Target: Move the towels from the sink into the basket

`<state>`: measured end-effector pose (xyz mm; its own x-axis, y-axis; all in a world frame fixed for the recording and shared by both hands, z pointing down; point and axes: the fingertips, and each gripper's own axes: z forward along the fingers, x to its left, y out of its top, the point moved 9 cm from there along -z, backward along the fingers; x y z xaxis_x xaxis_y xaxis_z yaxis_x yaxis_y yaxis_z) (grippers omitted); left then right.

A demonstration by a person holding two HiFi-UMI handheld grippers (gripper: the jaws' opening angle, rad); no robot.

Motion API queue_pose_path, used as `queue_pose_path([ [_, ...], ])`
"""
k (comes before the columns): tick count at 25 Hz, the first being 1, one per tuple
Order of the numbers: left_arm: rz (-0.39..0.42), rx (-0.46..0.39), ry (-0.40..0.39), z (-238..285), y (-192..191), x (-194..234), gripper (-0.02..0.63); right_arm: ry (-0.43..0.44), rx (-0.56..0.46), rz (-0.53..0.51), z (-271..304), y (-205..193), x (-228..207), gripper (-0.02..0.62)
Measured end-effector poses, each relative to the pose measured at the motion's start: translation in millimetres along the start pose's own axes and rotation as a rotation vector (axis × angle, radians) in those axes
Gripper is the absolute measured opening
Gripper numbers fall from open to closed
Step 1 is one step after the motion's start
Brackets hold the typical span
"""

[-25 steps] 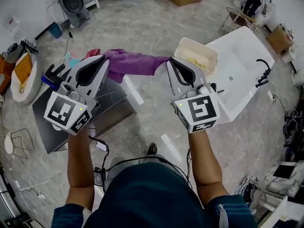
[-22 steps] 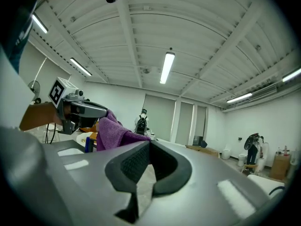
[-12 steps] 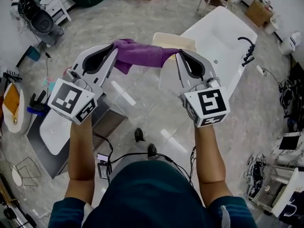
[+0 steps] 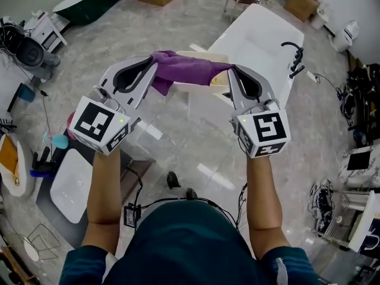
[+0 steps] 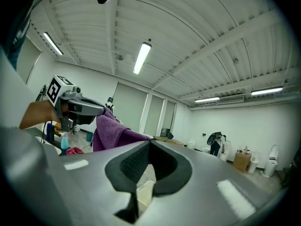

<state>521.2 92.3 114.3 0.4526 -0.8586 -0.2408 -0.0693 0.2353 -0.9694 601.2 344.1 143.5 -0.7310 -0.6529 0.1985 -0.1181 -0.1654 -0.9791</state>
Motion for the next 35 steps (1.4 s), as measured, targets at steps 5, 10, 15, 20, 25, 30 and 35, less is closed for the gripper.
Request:
queue_pose_path([
  [5, -0.001, -0.009, -0.034, 21.8, -12.8, 31.7, 0.025, -0.041, 0.025, -0.009, 30.2, -3.3, -7.4, 0.011],
  [10, -0.015, -0.026, -0.058, 37.0, -25.7, 63.0, 0.025, -0.071, 0.043, -0.029, 61.3, -1.9, -11.5, 0.012],
  [15, -0.029, -0.039, -0.064, 46.6, -39.6, 88.1, 0.025, -0.086, 0.051, -0.054, 84.6, -2.3, -10.2, 0.012],
  [20, -0.044, -0.029, -0.075, 77.3, -50.5, 102.4, 0.025, -0.094, 0.059, -0.063, 105.8, -10.1, -33.9, 0.012],
  [25, -0.056, -0.001, -0.073, 129.4, -67.1, 114.4, 0.025, -0.081, 0.061, -0.044, 136.1, -34.0, -78.2, 0.012],
  [30, -0.081, 0.03, -0.05, 177.5, -94.2, 135.9, 0.026, -0.041, 0.076, -0.036, 178.3, -64.0, -115.5, 0.012],
  [35, -0.118, 0.076, -0.069, 236.2, -126.8, 149.8, 0.026, -0.024, 0.132, -0.015, 212.6, -105.1, -159.1, 0.012],
])
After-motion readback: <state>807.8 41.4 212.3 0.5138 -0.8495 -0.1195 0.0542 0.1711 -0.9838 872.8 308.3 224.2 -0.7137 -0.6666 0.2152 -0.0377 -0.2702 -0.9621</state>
